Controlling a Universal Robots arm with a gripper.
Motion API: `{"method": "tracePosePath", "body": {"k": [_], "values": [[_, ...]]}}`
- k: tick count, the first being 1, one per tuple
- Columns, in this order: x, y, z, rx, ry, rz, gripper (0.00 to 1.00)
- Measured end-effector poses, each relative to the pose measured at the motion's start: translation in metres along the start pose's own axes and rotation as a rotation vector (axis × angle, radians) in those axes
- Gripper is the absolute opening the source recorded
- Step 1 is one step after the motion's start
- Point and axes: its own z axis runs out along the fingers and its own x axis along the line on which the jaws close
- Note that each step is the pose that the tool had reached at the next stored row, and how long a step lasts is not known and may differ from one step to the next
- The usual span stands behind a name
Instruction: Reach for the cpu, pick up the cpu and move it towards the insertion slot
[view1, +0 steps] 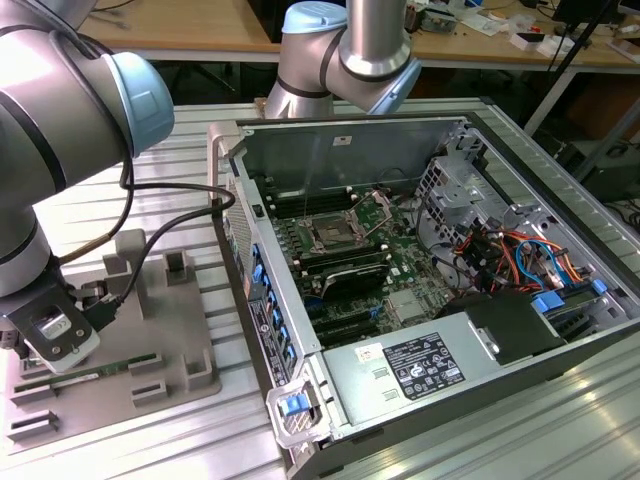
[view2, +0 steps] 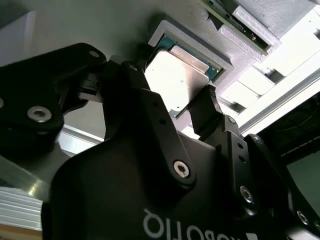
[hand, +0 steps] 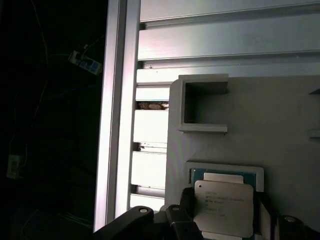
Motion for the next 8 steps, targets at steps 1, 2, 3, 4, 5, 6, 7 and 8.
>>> {"method": "tracePosePath", "body": {"k": [1, 2, 3, 4, 5, 6, 7, 8], "values": [[0.0, 0.0, 0.0, 0.0004, -0.0001, 0.0, 0.59], [-0.0001, 0.0, 0.0, 0.0007, -0.0001, 0.0, 0.59], [-0.0001, 0.0, 0.0001, 0.0008, -0.0001, 0.0, 0.55], [-0.0002, 0.0, 0.0001, 0.0012, -0.0002, 0.0, 0.55], [-0.0002, 0.0, 0.0001, 0.0014, -0.0001, 0.0, 0.55], [-0.0002, 0.0, 0.0001, 0.0014, -0.0002, 0.0, 0.55], [-0.0002, 0.0, 0.0001, 0.0014, -0.0002, 0.0, 0.55], [-0.0002, 0.0, -0.0001, 0.0014, -0.0001, 0.0, 0.55]]}}
